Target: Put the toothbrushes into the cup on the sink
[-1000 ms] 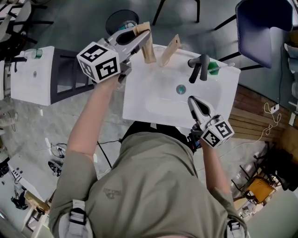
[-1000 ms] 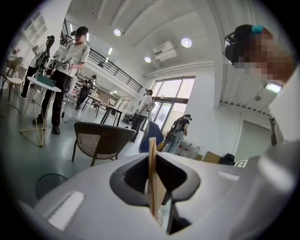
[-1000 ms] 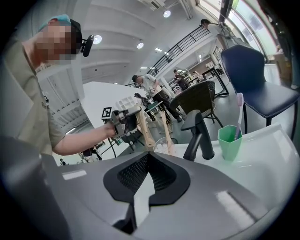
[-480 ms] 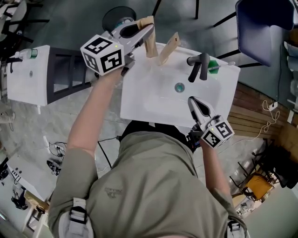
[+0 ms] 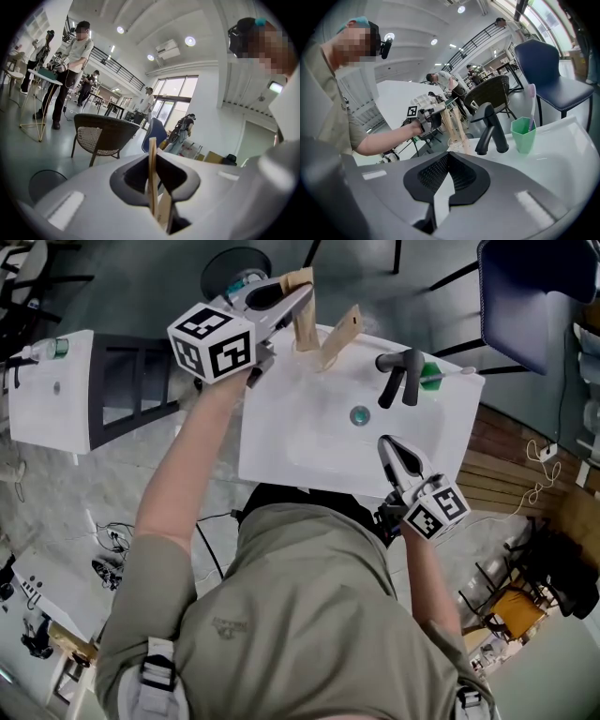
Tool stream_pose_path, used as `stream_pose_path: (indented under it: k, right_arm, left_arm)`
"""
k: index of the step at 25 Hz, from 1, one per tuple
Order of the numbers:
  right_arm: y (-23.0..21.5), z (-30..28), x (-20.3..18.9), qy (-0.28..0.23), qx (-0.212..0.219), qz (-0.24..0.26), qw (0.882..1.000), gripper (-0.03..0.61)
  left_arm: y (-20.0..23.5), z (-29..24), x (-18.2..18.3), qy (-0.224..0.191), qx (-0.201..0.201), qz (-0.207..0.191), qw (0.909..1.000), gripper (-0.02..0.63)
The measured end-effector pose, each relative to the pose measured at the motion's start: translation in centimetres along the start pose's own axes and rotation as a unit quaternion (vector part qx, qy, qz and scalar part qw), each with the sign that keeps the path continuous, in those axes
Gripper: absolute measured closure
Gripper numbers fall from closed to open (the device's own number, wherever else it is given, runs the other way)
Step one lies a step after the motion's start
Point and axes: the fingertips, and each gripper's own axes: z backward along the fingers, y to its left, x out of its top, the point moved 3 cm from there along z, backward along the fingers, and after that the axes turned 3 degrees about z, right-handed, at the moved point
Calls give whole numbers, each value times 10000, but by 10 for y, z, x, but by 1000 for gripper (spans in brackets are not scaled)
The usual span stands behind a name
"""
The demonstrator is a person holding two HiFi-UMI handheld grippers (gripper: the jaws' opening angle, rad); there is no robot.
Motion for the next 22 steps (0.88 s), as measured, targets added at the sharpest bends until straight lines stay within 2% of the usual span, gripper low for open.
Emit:
stream_pose_path:
  k: [3, 13, 22]
  right_arm:
    - [-2, -4, 0, 5, 11, -29, 10000, 568]
    - [-4, -10, -3, 35, 75, -180, 9998, 568]
    - [-4, -12, -5, 52, 96, -224, 9997, 568]
  left_arm:
    - [4, -3, -4, 48, 50, -44, 10000, 571]
    - [-8, -17, -25, 153, 257, -642, 9975, 571]
    - [-9, -18, -42, 218, 319, -621, 9973, 571]
